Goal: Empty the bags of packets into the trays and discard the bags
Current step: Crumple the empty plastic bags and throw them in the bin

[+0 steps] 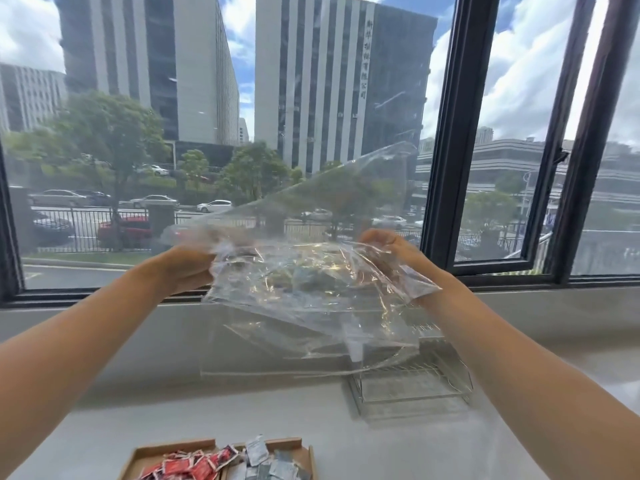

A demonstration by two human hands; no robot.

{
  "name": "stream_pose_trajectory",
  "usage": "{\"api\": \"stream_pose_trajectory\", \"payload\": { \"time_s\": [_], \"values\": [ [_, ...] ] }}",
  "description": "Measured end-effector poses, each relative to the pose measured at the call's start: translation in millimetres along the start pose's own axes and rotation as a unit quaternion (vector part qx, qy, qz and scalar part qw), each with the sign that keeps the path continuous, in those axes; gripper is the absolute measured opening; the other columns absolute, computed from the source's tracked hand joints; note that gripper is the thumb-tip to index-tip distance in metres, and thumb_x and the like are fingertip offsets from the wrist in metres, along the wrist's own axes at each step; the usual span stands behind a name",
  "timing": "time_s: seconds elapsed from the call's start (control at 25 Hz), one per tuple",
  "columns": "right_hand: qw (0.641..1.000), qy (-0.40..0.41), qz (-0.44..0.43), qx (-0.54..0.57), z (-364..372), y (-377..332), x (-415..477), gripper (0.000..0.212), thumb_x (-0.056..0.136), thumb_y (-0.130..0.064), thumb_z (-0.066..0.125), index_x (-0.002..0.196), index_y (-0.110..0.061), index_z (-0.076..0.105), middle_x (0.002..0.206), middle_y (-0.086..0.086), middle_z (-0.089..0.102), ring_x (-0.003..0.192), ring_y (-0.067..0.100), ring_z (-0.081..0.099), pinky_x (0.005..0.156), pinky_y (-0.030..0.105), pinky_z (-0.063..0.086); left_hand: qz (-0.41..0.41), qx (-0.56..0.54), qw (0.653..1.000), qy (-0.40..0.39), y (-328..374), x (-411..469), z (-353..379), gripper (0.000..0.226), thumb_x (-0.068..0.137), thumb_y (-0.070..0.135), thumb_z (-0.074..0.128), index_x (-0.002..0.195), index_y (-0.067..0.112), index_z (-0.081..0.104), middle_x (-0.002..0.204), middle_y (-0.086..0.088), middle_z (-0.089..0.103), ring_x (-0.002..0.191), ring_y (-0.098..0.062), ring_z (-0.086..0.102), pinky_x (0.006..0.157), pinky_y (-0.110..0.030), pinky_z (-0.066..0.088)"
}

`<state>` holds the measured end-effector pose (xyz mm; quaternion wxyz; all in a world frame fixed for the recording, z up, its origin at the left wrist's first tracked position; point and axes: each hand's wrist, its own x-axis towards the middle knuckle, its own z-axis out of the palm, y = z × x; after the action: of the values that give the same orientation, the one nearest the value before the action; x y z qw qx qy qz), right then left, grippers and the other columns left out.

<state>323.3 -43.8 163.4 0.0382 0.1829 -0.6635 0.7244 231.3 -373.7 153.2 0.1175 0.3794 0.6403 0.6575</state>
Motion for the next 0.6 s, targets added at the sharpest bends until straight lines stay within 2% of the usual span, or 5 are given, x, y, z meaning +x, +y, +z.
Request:
{"api": "stream_pose_trajectory", "payload": {
  "time_s": [0.08, 0.16, 0.28, 0.48, 0.6],
  "values": [
    [0.994, 0.019, -0.014, -0.110, -4.1, -2.2, 0.6, 0.057, 0.088, 0.012, 0.043, 0.066, -0.029, 0.076, 0.067, -0.010, 0.070, 0.062, 0.004, 0.064, 0.061, 0.016, 0.053, 0.005, -0.002, 0.999, -0.044, 0.5, 3.9, -9.0, 0.023, 0.074, -0.008, 0.073, 0.073, 0.015, 0.077, 0.067, 0.002, 0.074, 0.059, -0.009, 0.070, 0.058, -0.021, 0.057],
    [0.984, 0.028, -0.040, -0.170, -9.0, -1.0, -0.3, 0.034, 0.080, -0.004, 0.057, 0.065, -0.027, 0.076, 0.069, -0.013, 0.071, 0.066, 0.000, 0.066, 0.073, 0.024, 0.057, -0.011, 0.049, 0.997, -0.065, 1.2, 9.6, -9.9, 0.062, 0.079, -0.030, 0.040, 0.061, 0.017, 0.075, 0.062, 0.001, 0.068, 0.060, -0.010, 0.065, 0.062, -0.021, 0.054],
    [0.994, -0.041, -0.046, -0.088, -8.8, -3.9, -1.8, 0.011, 0.065, -0.015, 0.085, 0.065, -0.021, 0.076, 0.062, -0.005, 0.068, 0.053, 0.008, 0.063, 0.056, 0.027, 0.058, -0.037, 0.053, 0.991, -0.118, 7.9, 6.4, -7.2, 0.054, 0.078, -0.027, 0.039, 0.062, 0.011, 0.073, 0.065, -0.005, 0.066, 0.064, -0.014, 0.065, 0.062, -0.022, 0.053],
    [0.961, -0.010, -0.061, -0.271, -14.0, -3.0, 6.9, 0.050, 0.061, 0.014, 0.036, 0.050, -0.025, 0.064, 0.052, -0.007, 0.060, 0.054, 0.006, 0.059, 0.060, 0.017, 0.049, -0.125, 0.134, 0.967, -0.178, 17.6, 3.5, -23.1, 0.018, 0.091, -0.007, 0.056, 0.095, 0.001, 0.072, 0.101, -0.025, 0.064, 0.090, -0.032, 0.055, 0.079, -0.036, 0.053],
    [0.935, 0.007, -0.081, -0.346, -2.7, -5.7, 5.7, 0.037, 0.053, 0.012, 0.029, 0.050, -0.012, 0.057, 0.052, 0.007, 0.055, 0.060, 0.024, 0.056, 0.065, 0.036, 0.048, -0.143, 0.243, 0.947, -0.153, 17.2, 7.2, -32.2, 0.023, 0.091, -0.005, 0.060, 0.111, 0.003, 0.068, 0.122, -0.016, 0.067, 0.112, -0.032, 0.064, 0.099, -0.043, 0.051]
  ]
}}
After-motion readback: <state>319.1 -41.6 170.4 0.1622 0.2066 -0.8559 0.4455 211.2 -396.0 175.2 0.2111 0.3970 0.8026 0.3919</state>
